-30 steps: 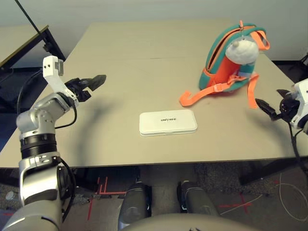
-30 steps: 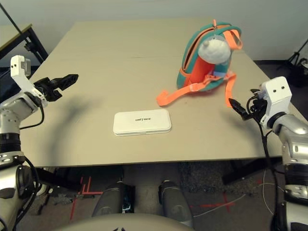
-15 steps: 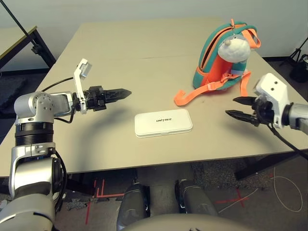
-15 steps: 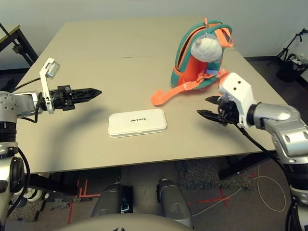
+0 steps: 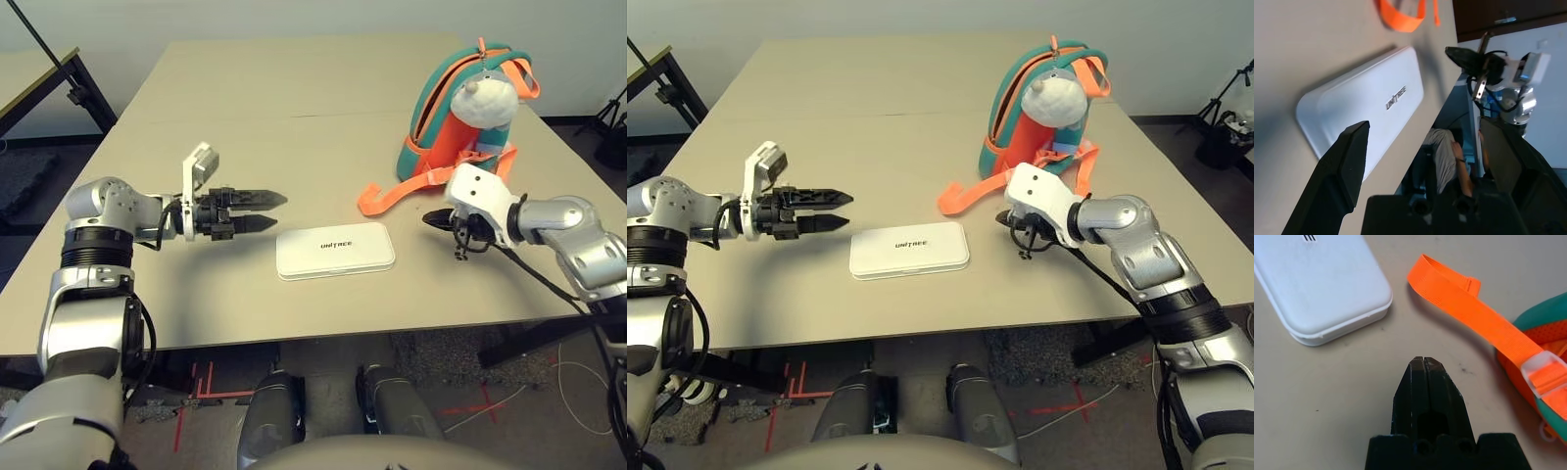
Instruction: Put the pencil case into the backpack and zip it.
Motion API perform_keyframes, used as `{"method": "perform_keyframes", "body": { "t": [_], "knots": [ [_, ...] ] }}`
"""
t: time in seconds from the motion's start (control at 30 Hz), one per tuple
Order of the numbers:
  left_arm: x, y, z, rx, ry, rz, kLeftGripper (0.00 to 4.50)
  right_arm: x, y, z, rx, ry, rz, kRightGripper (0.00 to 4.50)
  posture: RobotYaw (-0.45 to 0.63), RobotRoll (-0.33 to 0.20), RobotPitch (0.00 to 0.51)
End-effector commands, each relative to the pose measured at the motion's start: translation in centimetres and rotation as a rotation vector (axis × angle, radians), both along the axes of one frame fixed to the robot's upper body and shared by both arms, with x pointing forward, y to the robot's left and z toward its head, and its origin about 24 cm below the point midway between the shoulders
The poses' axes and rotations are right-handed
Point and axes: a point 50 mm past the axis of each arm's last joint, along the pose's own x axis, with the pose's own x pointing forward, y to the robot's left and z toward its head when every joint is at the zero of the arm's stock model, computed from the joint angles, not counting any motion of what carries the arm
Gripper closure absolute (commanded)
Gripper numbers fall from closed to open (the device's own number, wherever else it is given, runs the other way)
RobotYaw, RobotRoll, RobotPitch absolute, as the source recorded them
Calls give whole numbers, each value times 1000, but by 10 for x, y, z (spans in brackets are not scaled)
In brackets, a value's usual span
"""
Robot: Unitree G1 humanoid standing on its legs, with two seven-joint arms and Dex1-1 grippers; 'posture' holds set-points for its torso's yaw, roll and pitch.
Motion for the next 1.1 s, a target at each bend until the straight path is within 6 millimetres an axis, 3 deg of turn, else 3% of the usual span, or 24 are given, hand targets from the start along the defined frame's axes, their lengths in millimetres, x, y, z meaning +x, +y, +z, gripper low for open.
{"method": "perform_keyframes", "body": {
  "t": [0.03, 0.33, 0.47, 0.7, 1.1],
  "knots": [
    [-1, 4, -5, 31, 34, 4, 0, 3, 1, -3, -31, 2, 17, 4484, -200, 0, 61],
    [-5, 15, -10, 77, 60, 13, 0, 5, -2, -8, -51, 2, 13, 4484, -189, 0, 62],
    [-13, 19, -23, 92, 124, 10, 0, 7, 1, -8, -55, -7, 23, 4484, -190, 0, 63],
    [-12, 11, -36, 95, 144, 2, 0, 4, 4, -15, -74, 7, 43, 4484, -189, 0, 68],
    [-7, 2, -41, 75, 143, -6, 0, 0, 0, -30, -106, 41, 49, 4484, -215, 0, 67]
  ]
}}
